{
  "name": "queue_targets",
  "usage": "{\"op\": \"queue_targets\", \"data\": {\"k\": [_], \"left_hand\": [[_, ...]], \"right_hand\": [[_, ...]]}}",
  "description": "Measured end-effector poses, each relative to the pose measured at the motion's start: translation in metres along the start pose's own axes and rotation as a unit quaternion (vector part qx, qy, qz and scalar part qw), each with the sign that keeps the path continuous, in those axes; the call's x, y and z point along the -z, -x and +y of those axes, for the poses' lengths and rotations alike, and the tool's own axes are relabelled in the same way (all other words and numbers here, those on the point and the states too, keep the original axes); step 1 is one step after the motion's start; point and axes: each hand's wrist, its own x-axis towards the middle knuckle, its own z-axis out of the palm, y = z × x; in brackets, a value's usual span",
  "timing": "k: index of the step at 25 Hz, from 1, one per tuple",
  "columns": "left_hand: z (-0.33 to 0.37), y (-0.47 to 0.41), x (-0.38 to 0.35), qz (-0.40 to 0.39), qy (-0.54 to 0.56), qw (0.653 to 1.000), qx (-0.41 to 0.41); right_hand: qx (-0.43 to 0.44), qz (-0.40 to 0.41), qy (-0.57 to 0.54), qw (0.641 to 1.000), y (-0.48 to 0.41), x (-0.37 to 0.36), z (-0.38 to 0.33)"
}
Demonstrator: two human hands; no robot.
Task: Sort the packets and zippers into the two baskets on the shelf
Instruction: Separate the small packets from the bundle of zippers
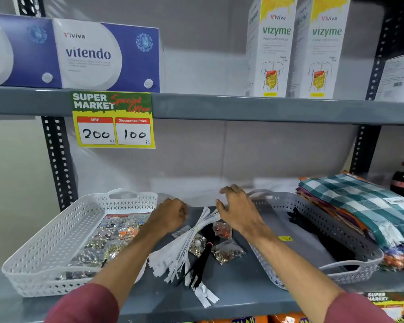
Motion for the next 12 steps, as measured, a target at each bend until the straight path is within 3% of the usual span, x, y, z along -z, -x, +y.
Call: {"op": "queue_targets", "data": {"k": [3, 8, 12], "left_hand": [[0.001, -0.005, -0.01, -0.035, 0.071, 0.997, 0.004], [0.013, -0.007, -0.016, -0.088, -0.004, 0.996, 0.017], [0.016, -0.006, -0.019, -0.078, -0.013, 0.997, 0.015]], "right_hand": [[-0.036, -0.059, -0.061, 0.996, 0.002, -0.01, 0.007], [-0.078, -0.126, -0.051, 0.988, 0.011, -0.022, 0.01], [-0.08, -0.181, -0.026, 0.98, 0.011, -0.023, 0.009]]}}
